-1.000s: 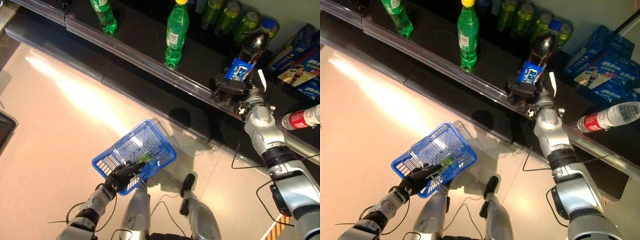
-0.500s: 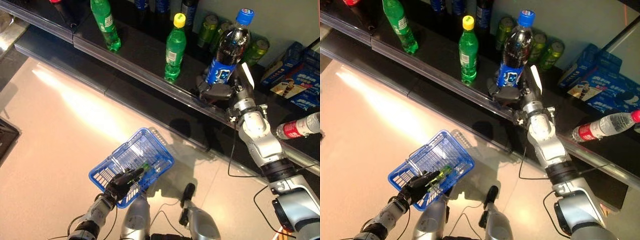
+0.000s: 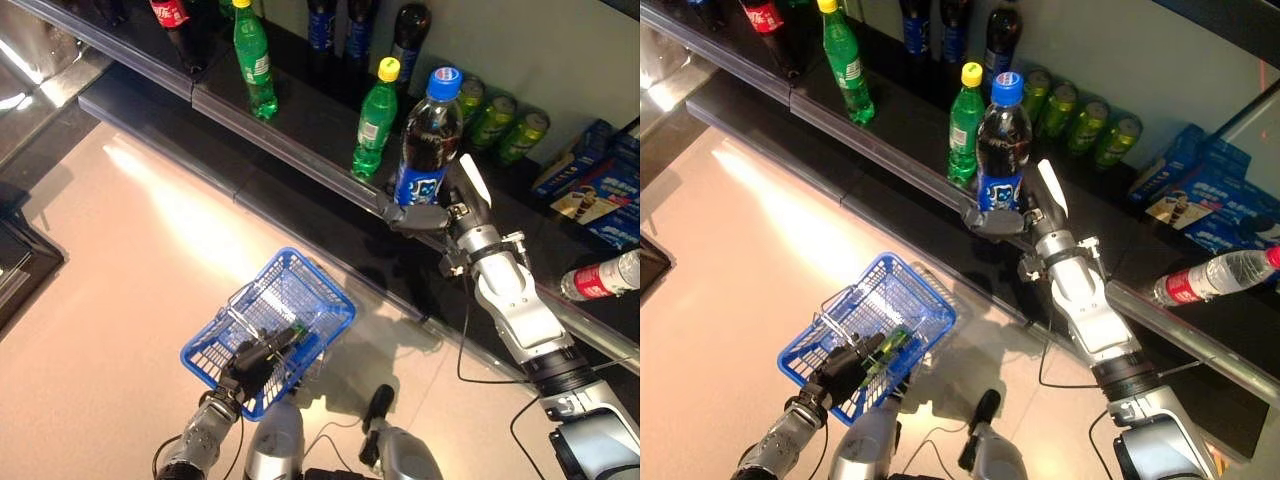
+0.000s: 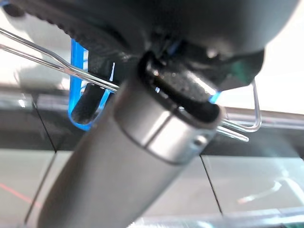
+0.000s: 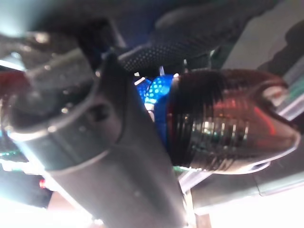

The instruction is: Pick up the drink and place into the basket.

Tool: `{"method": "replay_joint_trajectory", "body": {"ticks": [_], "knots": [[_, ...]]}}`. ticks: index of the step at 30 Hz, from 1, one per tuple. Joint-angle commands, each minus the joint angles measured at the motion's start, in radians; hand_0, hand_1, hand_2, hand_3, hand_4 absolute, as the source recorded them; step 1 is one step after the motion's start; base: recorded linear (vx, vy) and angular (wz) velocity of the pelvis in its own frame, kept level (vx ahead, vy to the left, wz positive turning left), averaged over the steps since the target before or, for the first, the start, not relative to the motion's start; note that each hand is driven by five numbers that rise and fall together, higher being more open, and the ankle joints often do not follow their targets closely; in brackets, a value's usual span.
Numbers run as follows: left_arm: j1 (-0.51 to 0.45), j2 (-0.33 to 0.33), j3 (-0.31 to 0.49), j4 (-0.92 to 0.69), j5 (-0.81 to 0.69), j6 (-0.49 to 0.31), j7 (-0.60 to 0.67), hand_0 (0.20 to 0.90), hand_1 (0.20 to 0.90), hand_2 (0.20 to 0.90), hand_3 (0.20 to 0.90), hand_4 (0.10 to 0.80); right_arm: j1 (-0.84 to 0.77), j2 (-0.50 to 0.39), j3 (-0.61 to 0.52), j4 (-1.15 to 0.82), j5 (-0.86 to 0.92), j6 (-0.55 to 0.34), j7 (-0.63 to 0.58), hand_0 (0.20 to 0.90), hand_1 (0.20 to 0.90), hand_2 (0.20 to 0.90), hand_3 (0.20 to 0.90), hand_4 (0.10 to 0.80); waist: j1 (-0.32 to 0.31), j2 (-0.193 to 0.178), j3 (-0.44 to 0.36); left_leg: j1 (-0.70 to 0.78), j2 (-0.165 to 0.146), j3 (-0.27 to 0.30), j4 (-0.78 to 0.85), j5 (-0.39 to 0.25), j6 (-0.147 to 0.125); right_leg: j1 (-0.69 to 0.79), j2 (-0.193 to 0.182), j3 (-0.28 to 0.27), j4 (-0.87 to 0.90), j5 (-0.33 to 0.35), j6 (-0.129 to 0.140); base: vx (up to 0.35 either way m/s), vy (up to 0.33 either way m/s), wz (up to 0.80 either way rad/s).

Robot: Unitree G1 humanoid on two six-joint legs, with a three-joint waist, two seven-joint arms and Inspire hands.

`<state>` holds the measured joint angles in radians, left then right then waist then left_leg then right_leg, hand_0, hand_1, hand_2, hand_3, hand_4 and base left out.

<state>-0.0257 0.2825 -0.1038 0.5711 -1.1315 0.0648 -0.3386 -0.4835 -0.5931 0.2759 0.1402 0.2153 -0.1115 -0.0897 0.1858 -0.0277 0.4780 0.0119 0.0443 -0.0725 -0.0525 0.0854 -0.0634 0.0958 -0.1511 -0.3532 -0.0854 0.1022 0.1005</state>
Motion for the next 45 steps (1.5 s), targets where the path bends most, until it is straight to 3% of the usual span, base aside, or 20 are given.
{"method": "replay_joint_trajectory", "body": {"ticks": [1,6,18,31,45], "knots": [[-0.019,0.013,-0.093,-0.218,-0.131,-0.07,-0.151,0.3,0.3,0.3,0.2,0.1,-0.043,0.016,0.031,-0.099,-0.016,-0.196,-0.057,0.3,0.3,0.3,0.2,0.1,0.042,-0.016,-0.339,0.023,-0.037,0.014,-0.035,-0.046,0.011,0.067,-0.011,-0.033,0.007,-0.061,0.04,0.016,-0.027,0.23],[-0.036,0.038,-0.132,-0.42,-0.165,-0.053,-0.104,0.3,0.3,0.3,0.2,0.1,-0.056,0.03,0.071,-0.121,-0.036,-0.209,-0.1,0.3,0.3,0.3,0.2,0.1,0.076,-0.025,-0.343,0.024,-0.044,-0.023,-0.035,-0.044,0.016,0.086,-0.012,-0.055,0.01,-0.069,0.044,0.028,-0.035,0.22],[-0.074,0.094,-0.179,-0.684,-0.228,-0.008,-0.119,0.3,0.3,0.3,0.2,0.1,-0.076,0.049,0.176,-0.145,-0.08,-0.191,-0.162,0.3,0.3,0.3,0.2,0.1,0.126,-0.039,-0.359,0.011,-0.056,-0.069,-0.035,-0.035,0.016,0.108,-0.011,-0.088,0.004,-0.076,0.053,0.016,-0.022,0.14],[-0.119,0.114,-0.235,-0.834,-0.245,0.066,-0.177,0.3,0.3,0.3,0.2,0.1,-0.12,0.054,0.276,-0.142,-0.1,-0.179,-0.177,0.3,0.3,0.3,0.2,0.1,0.149,-0.045,-0.371,-0.001,-0.06,-0.091,-0.035,-0.029,0.011,0.115,-0.013,-0.106,-0.001,-0.078,0.058,0.005,-0.007,0.04],[-0.147,0.134,-0.271,-0.93,-0.212,0.106,-0.29,0.3,0.3,0.3,0.2,0.1,-0.118,0.078,0.393,-0.04,-0.094,-0.138,-0.086,0.3,0.3,0.3,0.2,0.1,0.173,-0.047,-0.385,-0.009,-0.062,-0.111,-0.035,-0.019,0.004,0.122,-0.018,-0.133,-0.001,-0.079,0.059,0.003,0.001,0.01]]}}
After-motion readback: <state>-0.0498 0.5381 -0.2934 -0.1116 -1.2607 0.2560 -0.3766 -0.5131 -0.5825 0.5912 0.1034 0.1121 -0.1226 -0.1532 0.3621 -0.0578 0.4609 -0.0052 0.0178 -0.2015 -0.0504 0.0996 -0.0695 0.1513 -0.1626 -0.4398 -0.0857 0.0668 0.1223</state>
